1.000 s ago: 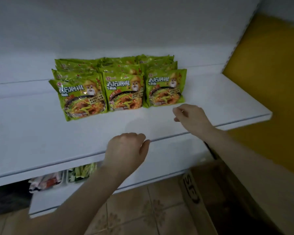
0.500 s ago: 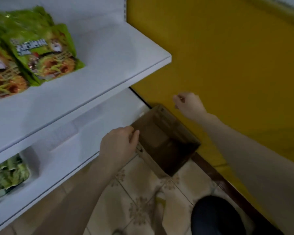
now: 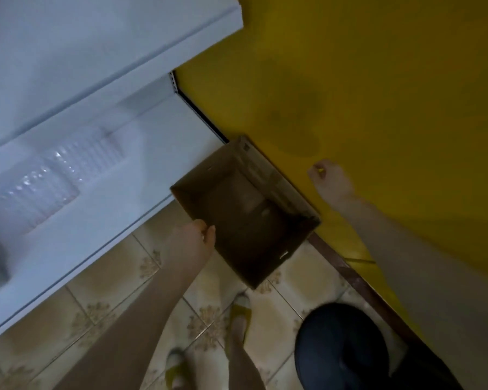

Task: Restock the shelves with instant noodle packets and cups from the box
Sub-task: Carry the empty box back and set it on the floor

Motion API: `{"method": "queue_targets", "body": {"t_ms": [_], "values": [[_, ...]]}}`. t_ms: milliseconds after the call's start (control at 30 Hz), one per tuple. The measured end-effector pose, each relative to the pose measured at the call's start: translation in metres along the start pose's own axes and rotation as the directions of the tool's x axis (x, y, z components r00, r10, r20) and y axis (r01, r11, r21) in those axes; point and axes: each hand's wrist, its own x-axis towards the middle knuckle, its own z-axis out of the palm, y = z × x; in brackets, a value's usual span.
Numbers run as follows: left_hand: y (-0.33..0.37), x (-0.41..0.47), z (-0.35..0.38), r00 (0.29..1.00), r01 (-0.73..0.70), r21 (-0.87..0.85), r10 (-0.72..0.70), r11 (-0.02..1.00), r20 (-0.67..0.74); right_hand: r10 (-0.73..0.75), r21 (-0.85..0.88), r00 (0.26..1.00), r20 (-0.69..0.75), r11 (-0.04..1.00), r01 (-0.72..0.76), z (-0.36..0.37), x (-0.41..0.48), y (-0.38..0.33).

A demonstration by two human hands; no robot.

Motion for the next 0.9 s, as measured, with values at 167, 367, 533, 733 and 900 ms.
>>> {"method": "queue_targets", "body": {"t_ms": [167, 367, 533, 733, 900], "values": [[-0.002, 0.019, 0.043, 0.988, 0.144, 0.011, -0.144, 0.99, 0.047, 0.088, 0.066, 0.996, 0.034, 0.994, -0.09, 0.044, 0.039, 0.032], [-0.032, 0.045, 0.118, 0.954, 0.283, -0.031, -0.278, 0.959, 0.113, 0.08, -0.002, 0.997, 0.017, 0.997, -0.08, 0.104, 0.086, 0.061], [-0.062, 0.068, 0.18, 0.902, 0.422, -0.161, -0.396, 0.892, 0.172, 0.035, -0.176, 0.999, 0.002, 0.984, -0.034, 0.15, 0.131, 0.085], [-0.08, 0.087, 0.22, 0.899, 0.437, -0.364, -0.415, 0.823, 0.141, 0.055, -0.261, 0.998, -0.023, 0.964, -0.059, 0.186, 0.161, 0.103], [-0.09, 0.096, 0.241, 0.911, 0.389, -0.512, -0.401, 0.766, 0.094, 0.062, -0.294, 0.991, -0.122, 0.951, -0.095, 0.199, 0.173, 0.109]]}}
